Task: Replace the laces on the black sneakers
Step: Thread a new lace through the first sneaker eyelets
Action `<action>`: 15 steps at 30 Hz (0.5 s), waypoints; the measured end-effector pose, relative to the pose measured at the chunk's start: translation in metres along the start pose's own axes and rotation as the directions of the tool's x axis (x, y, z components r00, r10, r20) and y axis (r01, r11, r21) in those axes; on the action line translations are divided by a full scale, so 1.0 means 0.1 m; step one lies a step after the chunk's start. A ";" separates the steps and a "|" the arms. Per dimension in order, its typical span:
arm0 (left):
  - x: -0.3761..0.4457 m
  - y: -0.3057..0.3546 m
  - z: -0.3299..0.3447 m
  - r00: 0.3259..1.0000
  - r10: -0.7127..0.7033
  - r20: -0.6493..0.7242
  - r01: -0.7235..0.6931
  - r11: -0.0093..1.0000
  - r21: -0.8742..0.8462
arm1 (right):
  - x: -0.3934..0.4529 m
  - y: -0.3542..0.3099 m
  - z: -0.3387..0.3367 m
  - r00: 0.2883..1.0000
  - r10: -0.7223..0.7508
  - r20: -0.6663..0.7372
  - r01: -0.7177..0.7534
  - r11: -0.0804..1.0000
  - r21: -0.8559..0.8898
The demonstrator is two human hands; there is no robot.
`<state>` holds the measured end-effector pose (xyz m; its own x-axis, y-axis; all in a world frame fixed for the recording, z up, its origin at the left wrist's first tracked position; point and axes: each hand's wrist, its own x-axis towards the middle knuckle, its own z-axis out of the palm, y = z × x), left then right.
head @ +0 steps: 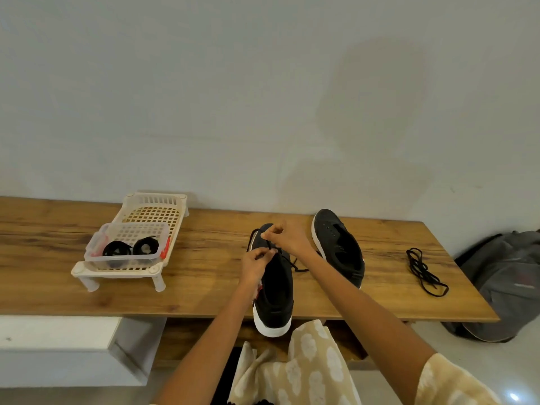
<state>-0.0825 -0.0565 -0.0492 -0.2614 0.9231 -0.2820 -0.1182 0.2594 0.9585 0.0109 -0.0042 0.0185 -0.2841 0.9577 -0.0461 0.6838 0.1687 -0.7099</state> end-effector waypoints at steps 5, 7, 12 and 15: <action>0.02 -0.01 -0.15 0.997 -0.078 -0.015 0.074 0.980 -0.186 | -0.03 0.14 0.02 0.999 0.050 0.018 -0.051 0.998 0.036; 0.09 -0.05 -0.19 0.995 -0.100 -0.028 0.093 0.976 -0.196 | -0.06 0.21 0.01 0.998 0.044 0.048 -0.042 0.998 -0.043; 0.18 0.01 -0.13 0.998 -0.035 -0.060 0.039 0.997 0.073 | -0.16 0.37 -0.01 0.991 0.015 0.135 0.007 0.986 -0.164; 0.16 0.02 -0.10 0.991 0.079 0.104 -0.107 0.947 0.302 | -0.20 0.39 -0.01 0.989 -0.013 0.146 0.041 0.980 -0.194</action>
<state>-0.0971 -0.0438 -0.0520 -0.1688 0.9653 -0.1994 0.2052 0.2323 0.9508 0.0441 -0.0169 -0.0070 -0.3878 0.9112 -0.1394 0.7891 0.2500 -0.5611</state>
